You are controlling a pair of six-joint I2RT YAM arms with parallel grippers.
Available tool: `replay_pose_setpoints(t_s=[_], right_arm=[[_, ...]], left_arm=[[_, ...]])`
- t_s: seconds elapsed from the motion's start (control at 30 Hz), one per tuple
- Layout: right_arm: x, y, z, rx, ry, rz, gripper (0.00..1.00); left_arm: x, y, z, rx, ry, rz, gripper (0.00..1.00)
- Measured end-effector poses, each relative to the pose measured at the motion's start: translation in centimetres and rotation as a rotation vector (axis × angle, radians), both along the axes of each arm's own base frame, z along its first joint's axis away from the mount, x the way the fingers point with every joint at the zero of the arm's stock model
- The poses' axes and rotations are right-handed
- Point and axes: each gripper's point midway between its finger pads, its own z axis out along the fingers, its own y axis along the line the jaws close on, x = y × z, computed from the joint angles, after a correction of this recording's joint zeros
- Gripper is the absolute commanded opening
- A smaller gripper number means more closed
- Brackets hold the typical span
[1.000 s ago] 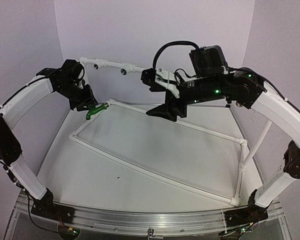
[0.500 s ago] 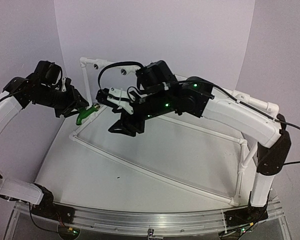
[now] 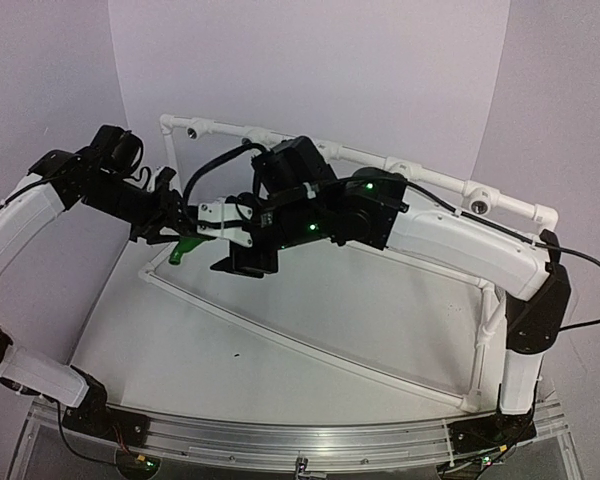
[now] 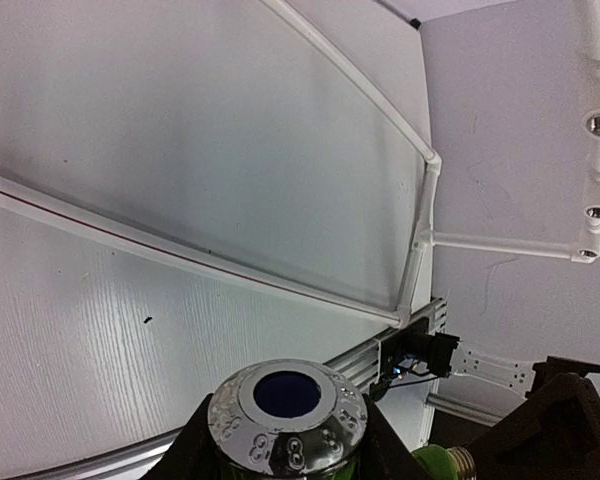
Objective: Install the water faucets
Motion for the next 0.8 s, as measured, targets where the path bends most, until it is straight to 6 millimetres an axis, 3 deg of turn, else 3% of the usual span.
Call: replay_pose_setpoints(t_s=[0.2,0.37,0.7,0.8], right_arm=[[-0.7,-2.0,-1.3,-0.098,-0.162,0.099,0.64],[-1.4,-2.9,-0.8,-0.125,-0.262,0.165,0.62],[-2.2,-2.9,-0.2,-0.119,-0.307,0.207,0.59],[-2.2,-4.1,0.2,-0.117,-0.306,0.194,0.65]], left_arm=[[-1.0,-2.3,-1.7,-0.053,0.136,-0.121,0.00],[-2.2,-3.7,-1.7,-0.107,0.199,-0.197,0.00],[-4.1,-5.5,-3.1,-0.106,0.299,-0.281,0.00],[-4.7,-5.8,-2.9,-0.118,0.314,-0.302,0.00]])
